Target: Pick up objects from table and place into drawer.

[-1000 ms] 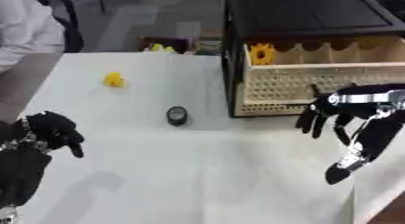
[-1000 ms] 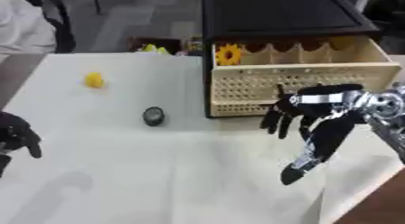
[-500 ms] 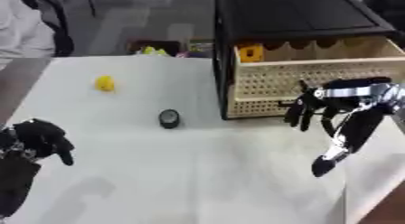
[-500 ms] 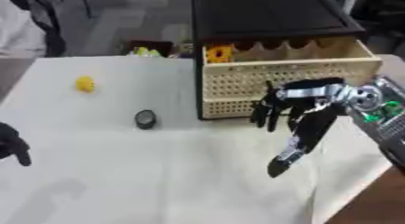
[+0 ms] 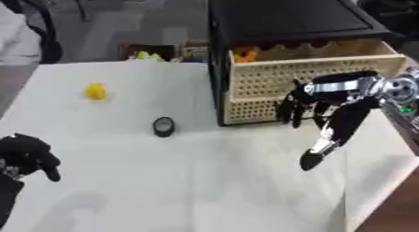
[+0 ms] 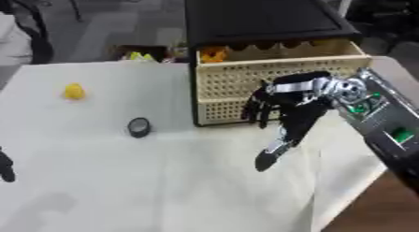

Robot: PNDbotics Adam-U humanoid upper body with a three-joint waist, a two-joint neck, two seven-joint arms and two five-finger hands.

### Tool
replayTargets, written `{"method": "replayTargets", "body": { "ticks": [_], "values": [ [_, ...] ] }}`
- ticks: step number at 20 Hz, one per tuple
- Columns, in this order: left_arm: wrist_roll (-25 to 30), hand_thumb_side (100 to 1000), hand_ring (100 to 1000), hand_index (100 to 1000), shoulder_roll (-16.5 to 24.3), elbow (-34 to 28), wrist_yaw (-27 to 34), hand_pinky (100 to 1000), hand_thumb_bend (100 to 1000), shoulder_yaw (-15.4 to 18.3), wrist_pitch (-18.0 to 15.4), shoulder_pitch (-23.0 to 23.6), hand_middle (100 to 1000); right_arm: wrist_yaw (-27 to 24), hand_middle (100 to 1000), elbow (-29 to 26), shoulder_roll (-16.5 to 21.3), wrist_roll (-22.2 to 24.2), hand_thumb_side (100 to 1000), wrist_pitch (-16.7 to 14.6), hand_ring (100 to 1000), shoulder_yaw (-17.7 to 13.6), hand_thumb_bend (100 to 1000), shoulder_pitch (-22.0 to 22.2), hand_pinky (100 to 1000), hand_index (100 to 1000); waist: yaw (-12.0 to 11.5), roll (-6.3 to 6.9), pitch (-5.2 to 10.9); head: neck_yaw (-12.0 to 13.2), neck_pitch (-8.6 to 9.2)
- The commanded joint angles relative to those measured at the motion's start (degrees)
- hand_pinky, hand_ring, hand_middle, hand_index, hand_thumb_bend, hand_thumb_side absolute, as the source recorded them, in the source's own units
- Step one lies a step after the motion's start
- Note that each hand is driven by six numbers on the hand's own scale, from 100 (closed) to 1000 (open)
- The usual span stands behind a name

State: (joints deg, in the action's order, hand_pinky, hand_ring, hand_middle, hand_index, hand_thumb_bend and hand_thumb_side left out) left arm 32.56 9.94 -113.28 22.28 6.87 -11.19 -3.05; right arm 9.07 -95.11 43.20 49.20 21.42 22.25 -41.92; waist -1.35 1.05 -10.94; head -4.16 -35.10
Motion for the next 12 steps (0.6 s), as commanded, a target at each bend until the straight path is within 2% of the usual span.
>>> {"method": "replayTargets", "body": {
  "ticks": [1,8,12],
  "values": [
    [0.1,1000,591,717,0.3,-1.3,-0.1,469,110,0.1,0.2,-0.2,625,1.0,685,1.3,0.0,2.7,300,2.3,697,-0.6,913,-1.8,327,789,-0.1,-0.09,0.61,0.1,0.78],
    [0.2,1000,590,715,0.0,-1.3,-0.3,469,110,0.1,0.4,-0.2,624,2.3,668,4.9,-2.1,2.5,310,1.5,691,-0.7,925,-4.0,304,781,-0.4,0.07,0.55,0.5,0.81],
    [0.3,1000,590,714,0.0,-1.3,-0.3,470,110,0.1,0.3,-0.2,624,3.5,667,7.0,-3.2,2.1,344,1.0,692,-0.7,964,-5.1,301,781,-0.5,0.2,0.48,0.6,0.73]
  ]
}}
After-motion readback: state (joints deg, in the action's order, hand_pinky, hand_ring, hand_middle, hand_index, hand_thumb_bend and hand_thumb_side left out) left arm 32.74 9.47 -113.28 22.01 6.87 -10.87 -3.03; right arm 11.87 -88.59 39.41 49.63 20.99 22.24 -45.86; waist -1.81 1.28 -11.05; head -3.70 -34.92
